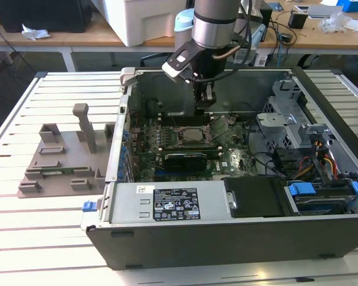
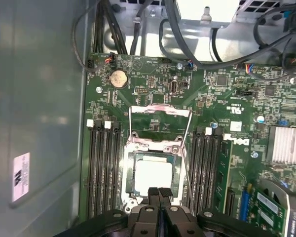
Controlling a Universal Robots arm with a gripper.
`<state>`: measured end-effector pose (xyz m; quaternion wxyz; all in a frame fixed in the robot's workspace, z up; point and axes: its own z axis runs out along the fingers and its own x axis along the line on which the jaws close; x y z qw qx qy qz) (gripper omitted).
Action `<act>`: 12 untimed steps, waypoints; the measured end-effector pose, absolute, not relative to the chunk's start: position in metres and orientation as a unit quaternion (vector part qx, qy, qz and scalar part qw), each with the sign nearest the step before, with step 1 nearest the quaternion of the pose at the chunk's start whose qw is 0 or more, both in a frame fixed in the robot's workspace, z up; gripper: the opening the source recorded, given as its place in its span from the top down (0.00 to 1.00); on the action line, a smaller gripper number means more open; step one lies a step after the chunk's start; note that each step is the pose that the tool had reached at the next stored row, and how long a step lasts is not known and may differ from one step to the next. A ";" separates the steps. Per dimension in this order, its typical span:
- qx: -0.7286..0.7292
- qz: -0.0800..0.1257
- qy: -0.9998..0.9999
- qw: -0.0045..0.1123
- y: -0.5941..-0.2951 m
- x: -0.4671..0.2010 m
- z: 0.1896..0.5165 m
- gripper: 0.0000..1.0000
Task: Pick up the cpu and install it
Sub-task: 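Place the cpu into insertion slot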
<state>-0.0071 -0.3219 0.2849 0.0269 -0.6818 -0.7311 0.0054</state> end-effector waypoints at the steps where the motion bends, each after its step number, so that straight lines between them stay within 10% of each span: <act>1: -0.682 0.005 -0.731 0.027 -0.322 -0.007 0.293 0.89; 12: -0.682 0.005 -0.731 0.027 -0.322 -0.007 0.302 0.89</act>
